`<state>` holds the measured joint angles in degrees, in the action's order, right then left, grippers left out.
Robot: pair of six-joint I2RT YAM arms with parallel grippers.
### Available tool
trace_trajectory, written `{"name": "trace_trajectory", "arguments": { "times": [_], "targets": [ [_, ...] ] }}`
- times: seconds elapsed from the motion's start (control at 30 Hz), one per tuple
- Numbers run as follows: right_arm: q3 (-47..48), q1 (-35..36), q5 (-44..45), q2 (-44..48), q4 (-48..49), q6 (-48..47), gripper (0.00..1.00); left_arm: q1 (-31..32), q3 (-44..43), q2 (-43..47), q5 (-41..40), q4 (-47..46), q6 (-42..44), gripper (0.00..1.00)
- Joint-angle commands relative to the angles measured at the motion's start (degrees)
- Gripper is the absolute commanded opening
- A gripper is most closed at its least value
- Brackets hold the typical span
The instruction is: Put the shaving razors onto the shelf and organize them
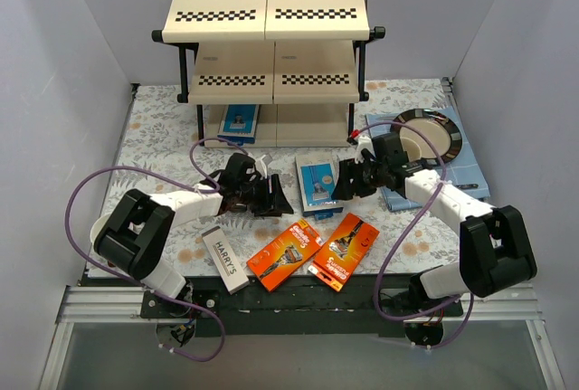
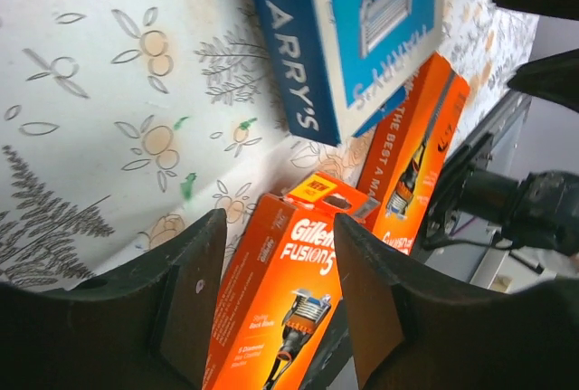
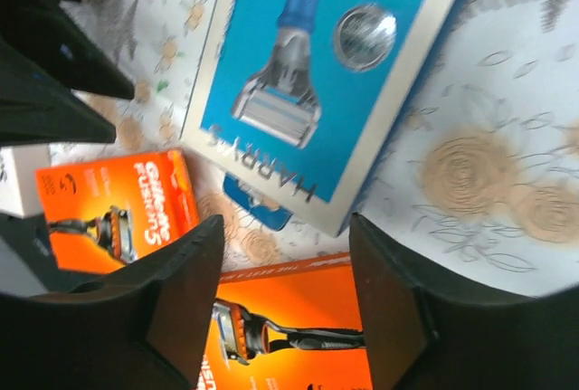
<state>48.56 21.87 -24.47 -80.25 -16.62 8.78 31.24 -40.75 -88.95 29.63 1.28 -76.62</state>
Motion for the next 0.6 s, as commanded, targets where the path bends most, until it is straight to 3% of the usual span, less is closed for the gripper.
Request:
{"name": "trace_trajectory", "arguments": {
  "times": [0.0,0.23,0.47,0.57],
  "targets": [
    [-4.25,0.19,-9.53,1.93,5.96,1.94,0.62,0.13,-3.8,-0.26,4.3,0.56,6.57,0.5],
    [-11.73,0.02,-10.42,6.07,9.68,8.62,0.64,0.22,-6.79,-2.54,0.7,-0.93,8.85,0.5],
    [-13.83,0.02,-12.54,0.71,15.3,16.7,0.61,0.48,-5.57,-3.86,2.01,-4.61,4.03,0.5],
    [-14.45,-0.24,-10.25,-1.31,13.47,17.94,0.58,1.01,-5.92,-4.22,1.58,-4.88,4.37,0.5]
  ]
}}
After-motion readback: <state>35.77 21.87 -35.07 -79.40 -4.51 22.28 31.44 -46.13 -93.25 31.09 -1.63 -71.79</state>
